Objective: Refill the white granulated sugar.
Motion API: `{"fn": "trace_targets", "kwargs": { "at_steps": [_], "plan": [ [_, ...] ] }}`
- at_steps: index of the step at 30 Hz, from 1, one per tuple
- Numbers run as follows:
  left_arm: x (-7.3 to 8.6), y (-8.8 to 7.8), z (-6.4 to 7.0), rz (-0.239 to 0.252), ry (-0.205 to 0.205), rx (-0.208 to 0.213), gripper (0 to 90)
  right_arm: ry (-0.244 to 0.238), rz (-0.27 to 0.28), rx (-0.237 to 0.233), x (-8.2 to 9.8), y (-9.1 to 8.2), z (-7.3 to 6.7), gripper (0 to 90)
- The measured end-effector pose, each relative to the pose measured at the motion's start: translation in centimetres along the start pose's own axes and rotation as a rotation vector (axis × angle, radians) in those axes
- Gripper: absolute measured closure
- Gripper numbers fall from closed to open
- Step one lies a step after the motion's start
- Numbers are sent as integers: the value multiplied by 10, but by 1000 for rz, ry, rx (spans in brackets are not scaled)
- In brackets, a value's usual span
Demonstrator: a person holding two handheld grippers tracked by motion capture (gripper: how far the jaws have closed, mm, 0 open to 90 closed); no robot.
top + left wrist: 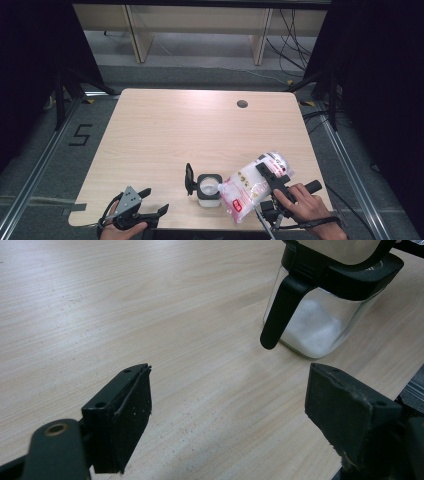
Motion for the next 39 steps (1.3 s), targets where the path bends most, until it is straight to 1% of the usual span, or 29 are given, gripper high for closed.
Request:
{"fn": "trace_targets", "kwargs": {
  "at_steps": [1,2,5,6,8,9,10,11,12,13,14,15,17,18,20,21,23,24,26,28,31,32,33,34,35,36,37,38,39],
  "plan": [
    [0,0,0,0,0,0,183,-37,16,3,-2,1,3,437],
    [0,-1,-1,0,-1,0,183,-42,18,4,-2,2,4,437],
    [-1,-1,-1,-1,-2,-8,183,7,2,5,1,1,0,437],
    [0,-1,0,-2,-2,1,183,-30,10,-1,0,2,2,437],
    [0,0,-1,-2,-2,1,183,-34,3,-3,1,2,2,437],
    [-1,0,-1,0,-4,1,183,-19,2,9,1,2,1,437],
    [-1,0,-1,-5,3,3,183,13,2,2,0,1,-1,437],
    [0,0,0,-1,-1,1,183,-22,31,13,-3,3,2,437],
    [0,-1,0,-6,1,-6,183,-29,33,24,-3,2,3,437],
    [0,-1,-1,-2,0,1,183,-4,17,5,-2,2,1,437],
    [-1,-1,-1,3,-8,-8,183,-3,9,4,0,2,0,437],
    [-1,-1,-1,4,-10,-10,183,-21,13,0,0,2,3,437],
    [0,-1,0,0,-4,-1,183,21,-2,7,3,0,1,437],
    [0,-1,0,-2,0,0,183,22,-5,3,4,1,0,437],
    [-1,-1,-1,0,-3,-2,183,6,1,11,3,1,2,437],
    [-1,-1,-1,-3,-1,-9,183,-3,-3,0,3,0,3,438],
    [0,-2,0,-3,-1,-4,183,6,-2,14,4,0,3,437],
    [0,-2,-1,-3,1,-2,183,-20,11,19,3,1,6,437],
    [-1,-1,-1,9,-16,-9,183,-42,17,31,3,1,8,438],
    [-1,-1,-1,-1,2,-2,183,-39,15,20,3,1,7,438],
    [-1,-2,-3,-4,25,-5,183,-1,6,11,3,1,2,438],
    [-2,-1,-2,11,9,-2,183,7,-5,8,4,0,1,438],
    [-1,-2,-3,-4,24,-8,183,6,-4,7,3,0,1,438],
    [0,-2,-2,-6,24,-5,183,5,3,4,3,1,0,438],
    [0,-1,-1,-2,-2,-2,183,-23,12,10,2,2,3,438],
    [0,-1,-1,-3,0,-2,183,-27,10,9,3,2,3,438],
    [0,-2,-1,-4,-1,-10,183,1,-9,3,4,0,1,438],
    [-1,-1,-1,-2,-2,-7,183,11,-10,0,4,0,0,438],
    [-1,-1,-1,4,-4,-3,183,-4,-4,5,3,0,1,438]
  ]
}}
Point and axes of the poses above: each handheld gripper's, and its own axes: y roughly forward along the jaws, x roughly out of its underside, z roughly to its right, the point moved 6 cm from there along y, roughly forward along the jaws, and after that the axes turned 4 degrees about y, right-handed, at the moved point
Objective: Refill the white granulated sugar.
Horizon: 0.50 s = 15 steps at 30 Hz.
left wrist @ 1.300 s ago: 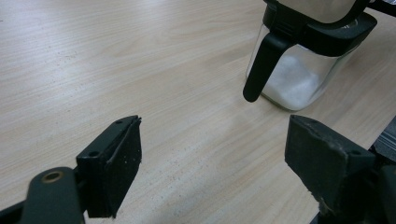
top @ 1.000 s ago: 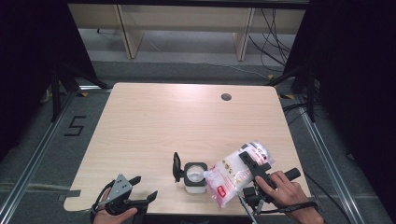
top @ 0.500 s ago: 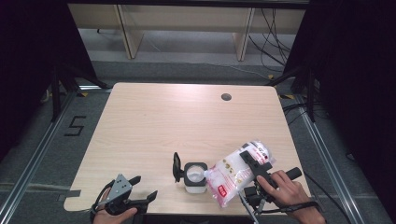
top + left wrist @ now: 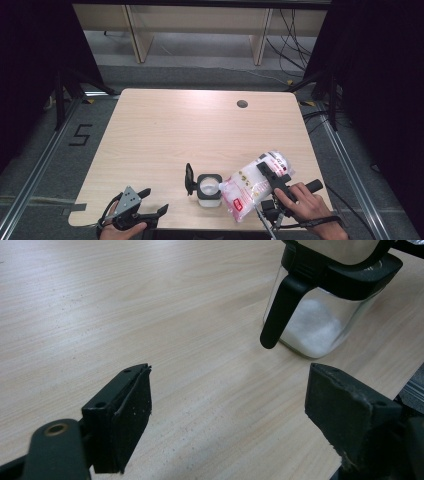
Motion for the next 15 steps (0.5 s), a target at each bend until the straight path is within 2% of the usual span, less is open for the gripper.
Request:
{"fn": "trace_targets", "kwargs": {
  "at_steps": [1,2,4,5,6,8,10,11,12,14,15],
  "plan": [
    [1,-1,0,-5,5,-1,183,-7,-7,-11,0,-1,0,438],
    [1,-2,-1,-12,31,-1,183,-28,6,-4,-2,0,2,438],
    [0,-1,-1,1,-2,-2,183,-11,8,1,-3,0,0,438],
    [0,-1,-1,1,-2,-2,183,1,2,-7,-3,-1,-1,438],
    [0,-1,-1,-1,0,-3,183,-10,6,-12,-3,0,0,438],
    [1,-1,0,-9,6,1,183,-1,7,0,-3,0,-1,438],
    [0,0,0,6,-9,-1,183,5,7,-1,-2,0,-1,438],
    [0,-1,0,-1,-4,-5,183,-32,24,9,-3,1,3,438],
    [0,-1,0,-6,-1,-8,183,-35,13,-1,-2,0,3,439],
    [1,-1,0,-7,4,1,183,32,0,2,0,-1,-1,438],
    [1,-1,-1,-2,0,-2,183,-8,21,7,0,1,3,439]
  ]
}}
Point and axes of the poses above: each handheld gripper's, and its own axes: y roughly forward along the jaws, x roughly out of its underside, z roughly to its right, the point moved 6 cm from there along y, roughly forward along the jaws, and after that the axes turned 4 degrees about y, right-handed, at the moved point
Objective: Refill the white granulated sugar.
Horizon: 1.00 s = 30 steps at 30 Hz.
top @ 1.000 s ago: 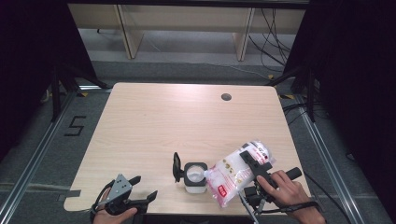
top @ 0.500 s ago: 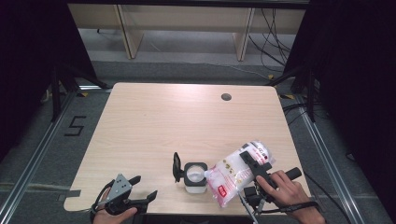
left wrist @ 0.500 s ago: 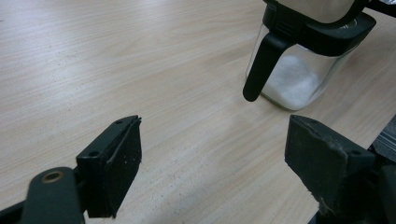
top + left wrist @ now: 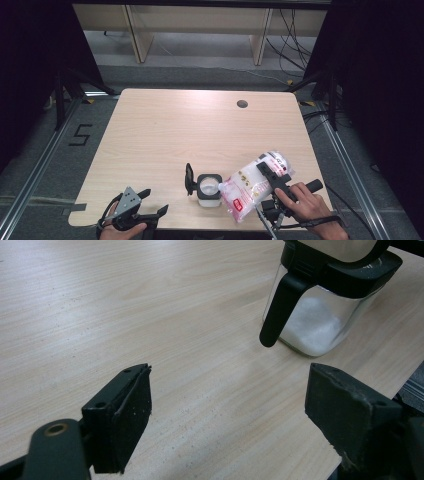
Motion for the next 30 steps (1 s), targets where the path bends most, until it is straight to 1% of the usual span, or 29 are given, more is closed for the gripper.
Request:
{"fn": "trace_targets", "kwargs": {
  "at_steps": [1,2,3,4,5,6,7,8,9,10,11,13,14,16,17,18,20,21,22,23,25,26,27,28,29,30],
  "plan": [
    [-1,0,-1,1,-1,-2,183,21,-19,-15,2,-1,-2,439],
    [-1,0,0,1,-1,-2,183,-1,-7,1,3,0,0,439],
    [0,0,1,0,-4,-4,183,9,-5,6,3,0,0,439],
    [1,0,1,-5,2,0,183,-25,-12,-7,2,0,2,439],
    [1,0,0,-8,4,0,183,-20,2,6,2,1,1,439],
    [0,0,0,2,-8,-7,183,31,-25,-13,3,-1,-4,439],
    [0,0,-1,-2,0,-2,183,15,-36,-22,2,-2,-3,439],
    [-1,0,0,1,-6,-8,183,-12,-7,-9,0,0,-1,439],
    [0,0,0,-7,2,-4,183,-1,-5,-4,0,0,-2,439],
    [1,0,0,-7,3,0,183,8,-19,-10,0,0,-4,439],
    [0,0,0,-3,-2,-6,183,10,-26,-9,0,-1,-4,440],
    [-1,0,-1,1,-1,-2,183,5,-21,-8,0,-1,-4,440],
    [-1,1,1,4,-5,-2,183,21,-22,-15,1,-1,-5,440],
    [0,0,2,10,-11,4,183,22,-23,-12,1,0,-5,440],
    [0,-1,0,-3,2,0,183,11,-23,-6,0,0,-3,440],
    [-1,-1,-1,3,3,-4,183,5,-23,-12,0,-1,-3,440],
    [-1,0,-1,1,23,1,183,12,-19,-3,0,-1,-3,440],
    [1,-1,0,-7,4,0,183,16,-21,-3,1,-1,-3,440],
    [0,0,2,5,-9,0,183,13,-20,-2,1,-1,-3,441],
    [1,-1,0,-9,4,-5,183,11,-21,0,1,-1,-2,441],
    [0,0,0,0,-3,-5,183,-9,-5,1,0,0,0,441],
    [0,0,0,-4,1,-8,183,-7,-15,-4,1,-1,0,441],
    [1,-1,0,-11,5,-6,183,10,-14,-9,1,-1,-1,441],
    [0,-1,-1,-6,23,-4,183,12,-15,-8,1,-1,-1,441],
    [0,0,-1,-2,2,-1,183,-2,-8,3,1,0,0,441],
    [-1,0,0,2,-4,-4,183,1,-6,2,1,-1,0,441]
  ]
}}
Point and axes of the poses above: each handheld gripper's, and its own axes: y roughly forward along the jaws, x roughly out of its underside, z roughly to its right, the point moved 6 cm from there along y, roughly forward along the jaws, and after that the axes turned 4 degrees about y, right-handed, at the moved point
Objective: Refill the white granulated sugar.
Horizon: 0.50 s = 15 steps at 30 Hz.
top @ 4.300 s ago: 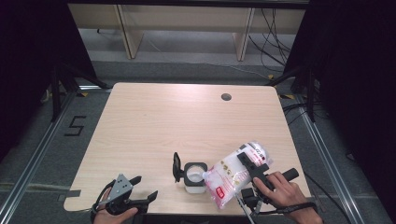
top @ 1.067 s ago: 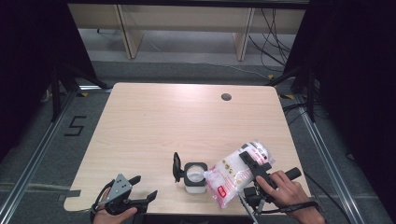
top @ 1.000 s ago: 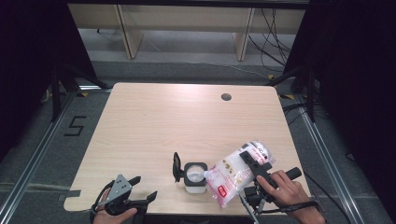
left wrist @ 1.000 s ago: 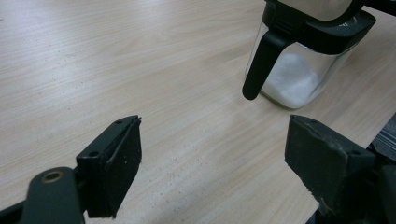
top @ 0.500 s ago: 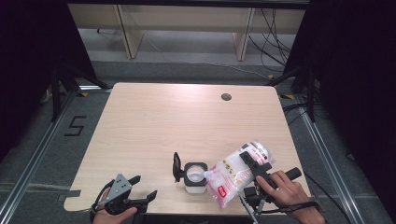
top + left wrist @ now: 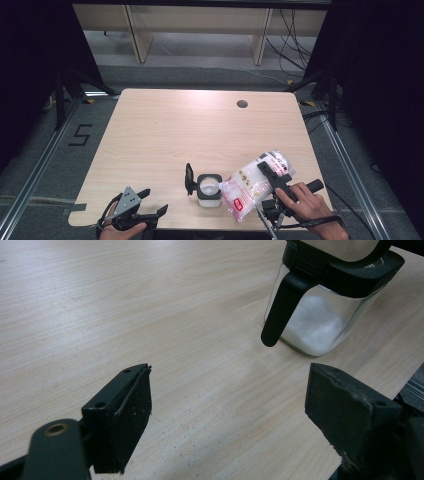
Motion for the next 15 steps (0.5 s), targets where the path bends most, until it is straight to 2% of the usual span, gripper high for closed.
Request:
{"fn": "trace_targets", "kwargs": {
  "at_steps": [1,3,4,5,6,7,8,9,13,15],
  "plan": [
    [0,0,0,-2,6,2,183,12,-7,-11,0,0,-1,441],
    [1,-1,1,-9,8,4,183,9,4,-2,0,0,-1,441],
    [1,0,2,-2,-6,0,183,-4,2,0,0,0,1,441],
    [1,-1,0,-14,7,-4,183,-1,1,-3,0,0,0,441],
    [0,1,0,1,0,4,183,2,2,1,-1,0,1,441],
    [1,0,0,-7,3,-4,183,-13,10,3,-1,0,1,441],
    [1,-1,0,-14,4,-4,183,10,1,-3,-1,0,-1,441],
    [1,0,1,-1,-5,3,183,31,-12,2,-1,-1,-2,441],
    [1,0,-2,-13,28,-3,183,28,-6,-11,0,0,-4,441],
    [2,0,0,-7,1,1,183,9,-4,-5,-1,1,-2,441]
  ]
}}
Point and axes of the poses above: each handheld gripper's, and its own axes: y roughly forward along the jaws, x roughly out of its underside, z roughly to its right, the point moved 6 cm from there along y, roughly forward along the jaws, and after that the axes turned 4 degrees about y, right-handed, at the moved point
